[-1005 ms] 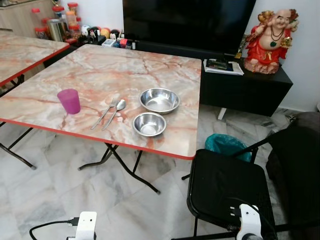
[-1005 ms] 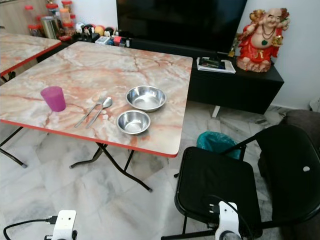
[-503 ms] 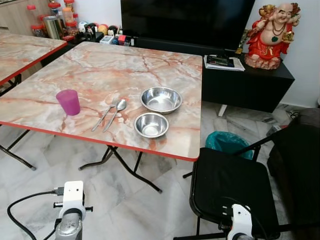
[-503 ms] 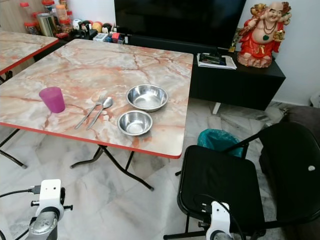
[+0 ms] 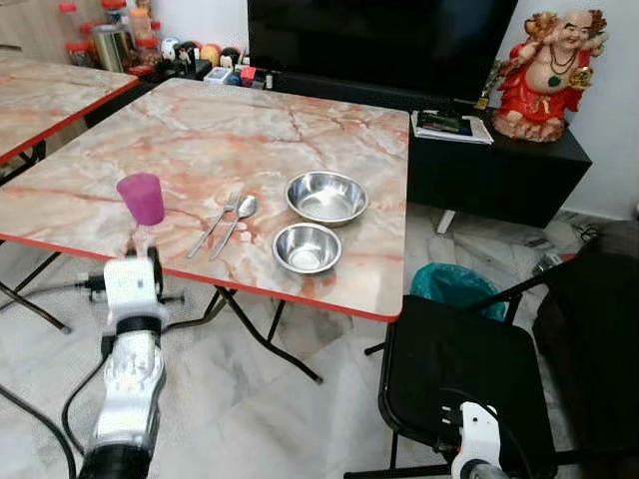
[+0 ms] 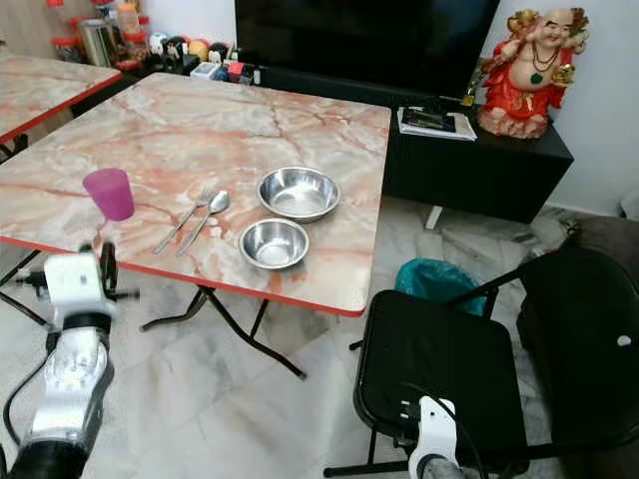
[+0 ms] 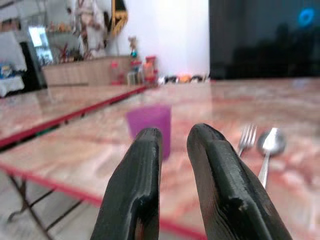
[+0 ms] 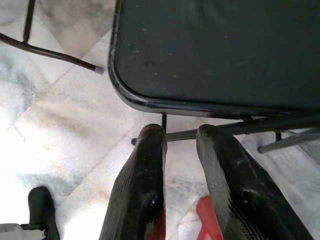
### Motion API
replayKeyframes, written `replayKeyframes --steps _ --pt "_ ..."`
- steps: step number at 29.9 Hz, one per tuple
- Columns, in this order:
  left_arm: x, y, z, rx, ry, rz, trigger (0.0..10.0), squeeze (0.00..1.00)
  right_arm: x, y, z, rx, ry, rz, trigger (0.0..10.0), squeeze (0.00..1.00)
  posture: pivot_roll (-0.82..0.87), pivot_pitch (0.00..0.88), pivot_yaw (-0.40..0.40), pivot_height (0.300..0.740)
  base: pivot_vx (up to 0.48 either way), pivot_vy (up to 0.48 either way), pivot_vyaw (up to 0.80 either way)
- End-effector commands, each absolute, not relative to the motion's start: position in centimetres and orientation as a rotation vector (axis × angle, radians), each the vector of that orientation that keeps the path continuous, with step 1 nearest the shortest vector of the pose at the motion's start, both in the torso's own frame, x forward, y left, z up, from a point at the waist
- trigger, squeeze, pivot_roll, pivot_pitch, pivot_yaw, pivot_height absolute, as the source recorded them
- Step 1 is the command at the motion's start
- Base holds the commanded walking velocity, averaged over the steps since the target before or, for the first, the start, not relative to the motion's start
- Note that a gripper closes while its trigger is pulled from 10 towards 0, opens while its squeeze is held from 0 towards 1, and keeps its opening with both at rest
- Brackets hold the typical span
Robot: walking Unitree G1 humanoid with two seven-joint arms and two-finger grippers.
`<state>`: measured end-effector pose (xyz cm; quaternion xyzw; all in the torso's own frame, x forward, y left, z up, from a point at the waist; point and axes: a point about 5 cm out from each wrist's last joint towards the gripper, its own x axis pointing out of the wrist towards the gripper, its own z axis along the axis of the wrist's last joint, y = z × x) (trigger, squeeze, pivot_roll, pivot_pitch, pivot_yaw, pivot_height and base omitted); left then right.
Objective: Setting the table
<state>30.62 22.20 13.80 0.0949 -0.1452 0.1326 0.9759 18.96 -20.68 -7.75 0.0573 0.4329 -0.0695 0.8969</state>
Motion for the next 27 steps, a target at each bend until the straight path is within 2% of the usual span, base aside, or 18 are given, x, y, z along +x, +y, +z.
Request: replayKeyframes --steps 1,3,6,7,8,27 --pt "31.6 21.0 15.4 0.173 -0.320 0.221 10.0 0.00 19.1 -21.4 -7.5 0.115 0.880 -0.160 10.0 0.00 0.09 0.000 -0.103 0.728 0.000 0.000 0.00" --pt "32.5 19.4 16.3 0.186 -0.331 0.158 10.0 0.00 18.7 -21.8 -7.6 0.118 0.887 -0.168 10.0 0.00 0.08 0.000 -0.097 0.728 0.000 0.000 0.00" --pt "32.9 18.6 16.2 0.172 -0.314 0.135 10.0 0.00 18.4 -22.0 -7.7 0.123 0.891 -0.173 10.0 0.00 0.07 0.000 -0.096 0.728 0.000 0.000 0.00" --pt "33.1 18.3 16.0 0.164 -0.295 0.126 10.0 0.22 18.4 -22.0 -7.7 0.124 0.891 -0.173 10.0 0.00 0.07 0.000 -0.096 0.728 0.000 0.000 0.00" --pt "33.2 18.2 15.9 0.163 -0.283 0.121 10.0 1.00 18.4 -21.9 -7.7 0.125 0.889 -0.173 10.0 0.00 0.07 0.000 -0.095 0.728 0.000 0.000 0.00" --pt "33.5 16.5 16.8 0.077 -0.282 0.042 10.0 1.00 19.8 -20.9 -7.3 0.145 0.854 -0.163 10.0 0.00 0.05 0.000 -0.074 0.728 0.000 0.000 0.00"
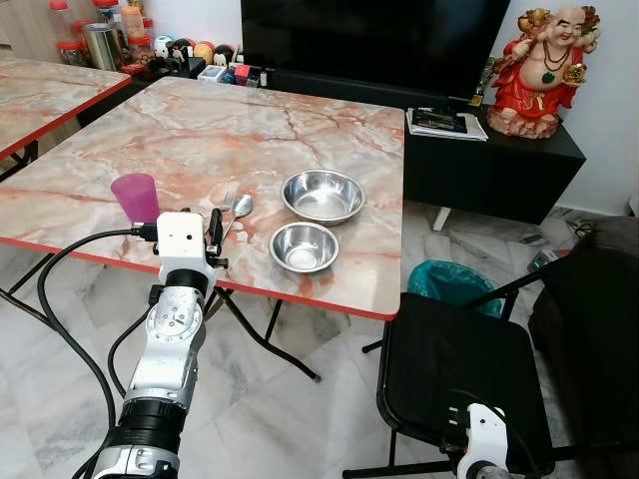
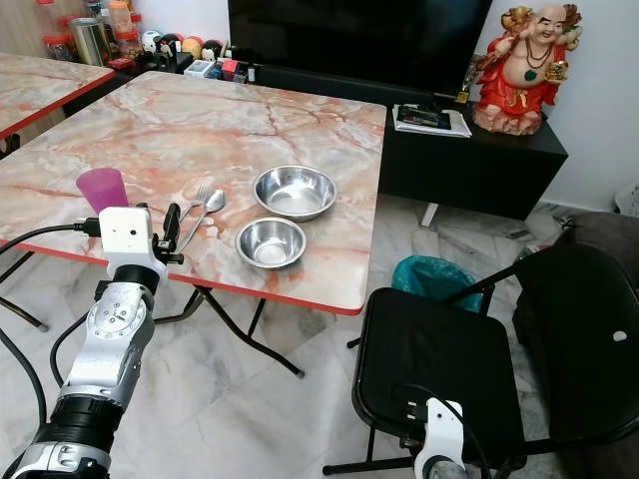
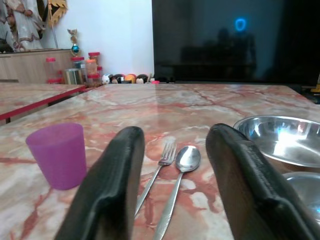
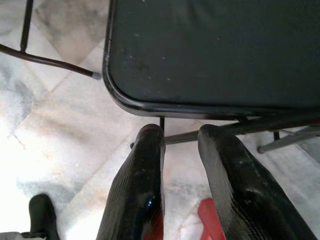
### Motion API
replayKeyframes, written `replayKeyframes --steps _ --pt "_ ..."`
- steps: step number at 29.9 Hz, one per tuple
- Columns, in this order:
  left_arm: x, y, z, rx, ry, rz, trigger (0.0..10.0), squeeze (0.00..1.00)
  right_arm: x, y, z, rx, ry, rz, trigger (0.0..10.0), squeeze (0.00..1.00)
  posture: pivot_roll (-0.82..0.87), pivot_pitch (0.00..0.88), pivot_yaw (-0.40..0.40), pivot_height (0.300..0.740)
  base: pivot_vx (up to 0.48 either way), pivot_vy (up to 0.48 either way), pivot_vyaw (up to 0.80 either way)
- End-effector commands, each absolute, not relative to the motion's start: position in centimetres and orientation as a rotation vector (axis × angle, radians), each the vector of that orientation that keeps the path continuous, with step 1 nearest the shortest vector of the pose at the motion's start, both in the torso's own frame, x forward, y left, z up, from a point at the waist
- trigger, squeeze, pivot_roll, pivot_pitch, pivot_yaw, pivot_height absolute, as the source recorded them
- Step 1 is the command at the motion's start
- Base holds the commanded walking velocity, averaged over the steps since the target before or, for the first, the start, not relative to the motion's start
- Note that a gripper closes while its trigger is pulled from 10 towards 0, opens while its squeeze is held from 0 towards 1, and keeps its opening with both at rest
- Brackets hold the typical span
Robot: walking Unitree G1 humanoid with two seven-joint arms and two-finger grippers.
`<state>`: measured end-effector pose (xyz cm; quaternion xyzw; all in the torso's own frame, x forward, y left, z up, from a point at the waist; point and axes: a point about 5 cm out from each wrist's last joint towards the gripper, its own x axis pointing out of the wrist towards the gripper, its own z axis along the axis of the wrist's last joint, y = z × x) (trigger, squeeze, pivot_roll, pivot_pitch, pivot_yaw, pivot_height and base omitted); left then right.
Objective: Setting the table
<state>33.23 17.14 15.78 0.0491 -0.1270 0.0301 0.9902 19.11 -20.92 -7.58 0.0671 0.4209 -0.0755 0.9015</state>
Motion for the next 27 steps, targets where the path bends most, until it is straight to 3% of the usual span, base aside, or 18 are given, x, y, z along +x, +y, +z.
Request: replayKeyframes --steps 1,2,3,10,19,23,27 --pt "33.59 16.38 16.87 0.065 -0.280 0.044 10.0 0.91 19.89 -20.77 -7.21 0.145 0.849 -0.159 10.0 0.00 0.05 0.000 -0.072 0.728 0.000 0.000 0.00" --pt "33.59 16.38 16.87 0.065 -0.280 0.044 10.0 0.91 19.89 -20.77 -7.21 0.145 0.849 -0.159 10.0 0.00 0.05 0.000 -0.072 0.728 0.000 0.000 0.00" --pt "33.64 16.30 16.93 0.071 -0.280 0.040 10.0 0.00 19.93 -20.72 -7.19 0.147 0.848 -0.158 10.0 0.00 0.05 0.000 -0.070 0.728 0.000 0.000 0.00" --pt "33.98 16.93 17.31 0.076 -0.279 0.052 10.0 0.00 20.08 -20.21 -7.19 0.152 0.842 -0.152 10.0 0.00 0.05 0.000 -0.060 0.728 0.069 0.000 0.00" --pt "34.21 17.00 17.52 0.078 -0.275 0.057 10.0 0.00 19.95 -19.83 -7.35 0.148 0.854 -0.148 10.0 0.00 0.04 0.000 -0.053 0.728 0.350 0.000 0.00" --pt "34.15 16.77 17.52 0.075 -0.273 0.054 10.0 0.00 19.76 -20.24 -7.41 0.159 0.866 -0.162 10.0 0.00 0.04 0.000 -0.060 0.728 0.363 0.000 -0.72" --pt "34.12 16.75 17.47 0.075 -0.271 0.054 10.0 0.00 19.80 -20.45 -7.34 0.146 0.861 -0.159 10.0 0.00 0.04 0.000 -0.064 0.728 0.364 0.000 0.00"
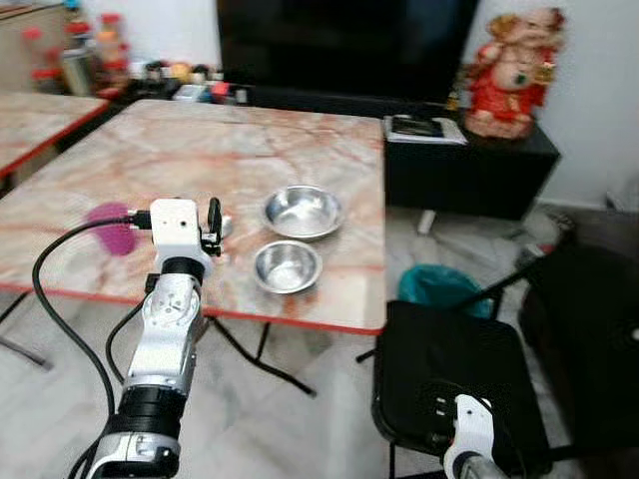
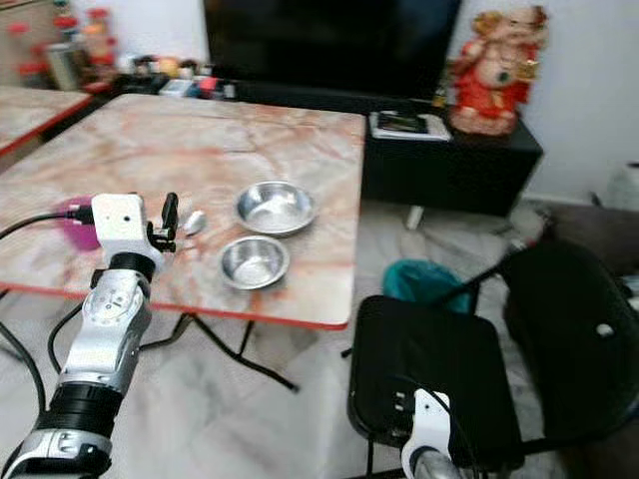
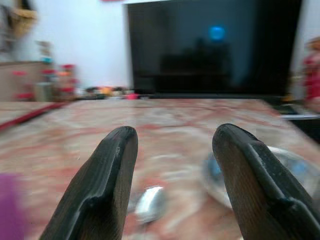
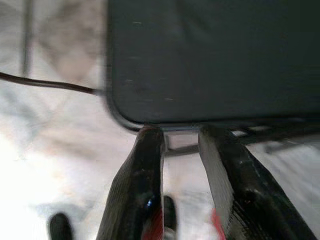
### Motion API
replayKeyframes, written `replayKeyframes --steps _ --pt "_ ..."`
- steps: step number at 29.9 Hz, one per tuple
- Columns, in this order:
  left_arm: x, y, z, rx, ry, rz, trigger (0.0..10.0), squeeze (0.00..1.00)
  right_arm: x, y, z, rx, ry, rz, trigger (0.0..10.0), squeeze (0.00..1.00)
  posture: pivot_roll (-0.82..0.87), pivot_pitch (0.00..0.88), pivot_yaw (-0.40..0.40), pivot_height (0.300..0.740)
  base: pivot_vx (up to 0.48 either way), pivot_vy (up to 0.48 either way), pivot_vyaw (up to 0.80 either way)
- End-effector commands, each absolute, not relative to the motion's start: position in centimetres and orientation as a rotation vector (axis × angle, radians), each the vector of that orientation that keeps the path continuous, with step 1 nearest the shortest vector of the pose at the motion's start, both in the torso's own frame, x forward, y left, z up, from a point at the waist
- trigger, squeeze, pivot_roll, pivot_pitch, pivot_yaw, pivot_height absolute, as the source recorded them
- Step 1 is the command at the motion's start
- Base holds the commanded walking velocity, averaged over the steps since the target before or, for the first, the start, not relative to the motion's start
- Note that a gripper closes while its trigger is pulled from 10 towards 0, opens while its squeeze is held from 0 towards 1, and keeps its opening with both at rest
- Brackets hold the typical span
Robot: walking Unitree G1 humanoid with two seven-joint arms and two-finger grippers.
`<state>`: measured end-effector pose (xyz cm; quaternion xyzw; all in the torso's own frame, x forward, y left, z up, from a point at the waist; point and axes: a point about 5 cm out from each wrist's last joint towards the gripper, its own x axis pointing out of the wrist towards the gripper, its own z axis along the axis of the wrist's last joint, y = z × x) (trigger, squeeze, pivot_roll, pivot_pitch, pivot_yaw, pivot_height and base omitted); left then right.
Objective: Setting the table
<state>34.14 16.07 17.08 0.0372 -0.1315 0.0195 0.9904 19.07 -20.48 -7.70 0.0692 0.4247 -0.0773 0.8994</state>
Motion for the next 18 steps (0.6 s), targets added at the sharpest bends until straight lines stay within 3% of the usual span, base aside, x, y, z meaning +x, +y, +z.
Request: replayKeyframes --steps 1,18 --pt "34.12 16.76 17.48 0.075 -0.271 0.054 10.0 0.00 19.81 -20.48 -7.33 0.143 0.862 -0.157 10.0 0.00 0.04 0.000 -0.064 0.728 0.364 0.000 0.00" --pt "34.25 16.81 18.42 0.078 -0.292 0.053 10.0 0.00 20.36 -19.87 -7.15 0.138 0.857 -0.144 10.0 0.00 0.05 0.000 -0.076 0.728 0.365 0.000 0.00"
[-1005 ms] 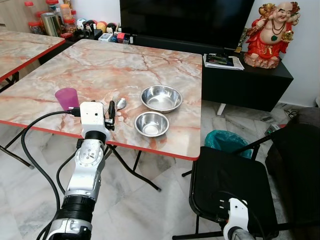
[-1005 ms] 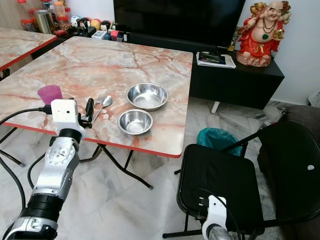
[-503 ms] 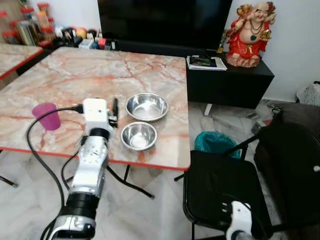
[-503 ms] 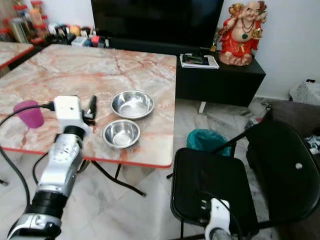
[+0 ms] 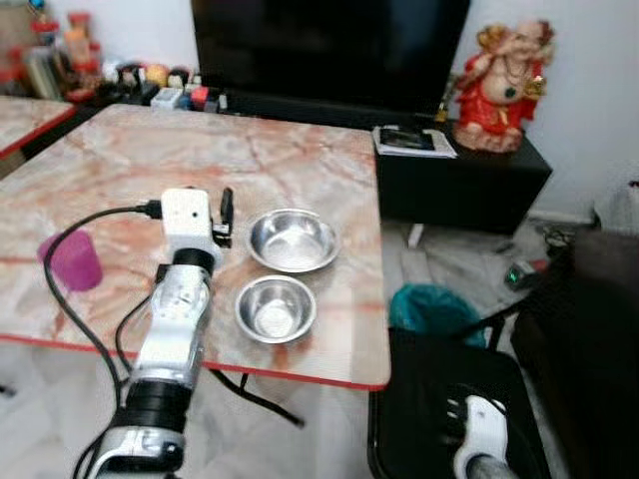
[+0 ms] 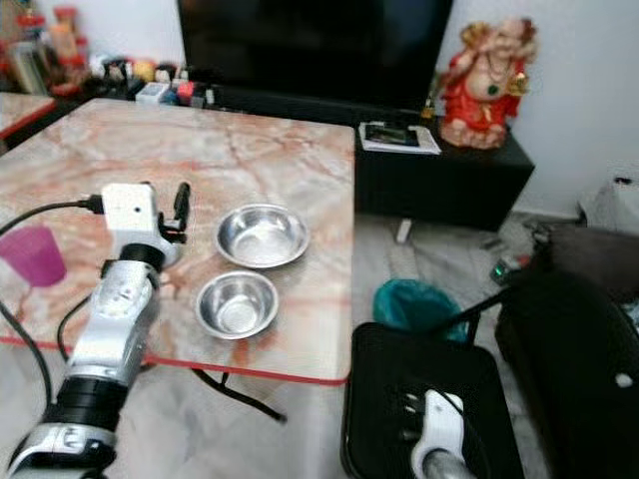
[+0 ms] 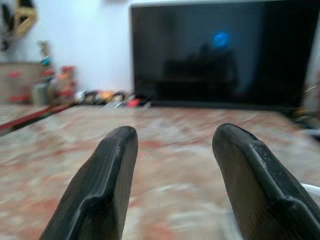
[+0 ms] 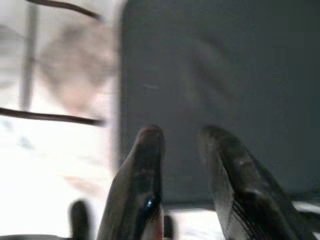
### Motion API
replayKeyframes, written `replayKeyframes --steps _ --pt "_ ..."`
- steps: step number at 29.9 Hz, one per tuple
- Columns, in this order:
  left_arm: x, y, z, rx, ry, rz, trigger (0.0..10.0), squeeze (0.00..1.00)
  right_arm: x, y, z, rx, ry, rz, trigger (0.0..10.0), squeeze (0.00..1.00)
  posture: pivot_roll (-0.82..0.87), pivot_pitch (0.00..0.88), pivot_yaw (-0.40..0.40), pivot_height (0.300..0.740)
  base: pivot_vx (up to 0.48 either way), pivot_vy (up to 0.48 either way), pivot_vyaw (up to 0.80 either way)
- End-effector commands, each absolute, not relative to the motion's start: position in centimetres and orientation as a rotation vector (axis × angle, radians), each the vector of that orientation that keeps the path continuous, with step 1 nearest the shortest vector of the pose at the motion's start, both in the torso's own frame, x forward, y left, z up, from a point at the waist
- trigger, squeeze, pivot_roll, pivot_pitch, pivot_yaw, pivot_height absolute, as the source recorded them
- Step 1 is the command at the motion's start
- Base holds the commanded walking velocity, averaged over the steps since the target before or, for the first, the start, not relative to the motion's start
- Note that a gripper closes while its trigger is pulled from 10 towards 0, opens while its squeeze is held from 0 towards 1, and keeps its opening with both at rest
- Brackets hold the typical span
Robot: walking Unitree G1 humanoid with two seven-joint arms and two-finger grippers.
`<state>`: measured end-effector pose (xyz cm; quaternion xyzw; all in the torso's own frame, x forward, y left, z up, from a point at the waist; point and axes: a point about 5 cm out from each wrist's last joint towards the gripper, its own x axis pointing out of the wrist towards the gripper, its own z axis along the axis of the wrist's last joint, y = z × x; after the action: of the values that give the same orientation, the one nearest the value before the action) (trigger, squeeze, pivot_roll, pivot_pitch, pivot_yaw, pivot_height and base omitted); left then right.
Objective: Setting the table
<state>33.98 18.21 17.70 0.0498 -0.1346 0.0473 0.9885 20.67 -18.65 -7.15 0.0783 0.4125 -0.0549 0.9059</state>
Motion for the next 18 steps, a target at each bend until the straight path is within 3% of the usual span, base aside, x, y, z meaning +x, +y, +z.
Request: replayKeyframes --steps 1,13,18 --pt "34.3 16.8 18.5 0.078 -0.295 0.054 10.0 0.00 20.5 -19.6 -7.1 0.139 0.855 -0.140 10.0 0.00 0.05 0.000 -0.076 0.728 0.364 0.000 0.00" --pt "34.6 17.2 19.0 0.051 -0.292 0.080 10.0 0.00 20.6 -19.0 -7.2 0.140 0.861 -0.132 10.0 0.00 0.05 0.000 -0.070 0.728 0.339 0.000 0.00" --pt "35.1 17.3 19.6 -0.099 -0.264 0.067 10.0 0.00 20.6 -19.0 -7.1 0.143 0.861 -0.133 10.0 0.00 0.06 0.000 -0.068 0.728 0.000 0.000 0.00"
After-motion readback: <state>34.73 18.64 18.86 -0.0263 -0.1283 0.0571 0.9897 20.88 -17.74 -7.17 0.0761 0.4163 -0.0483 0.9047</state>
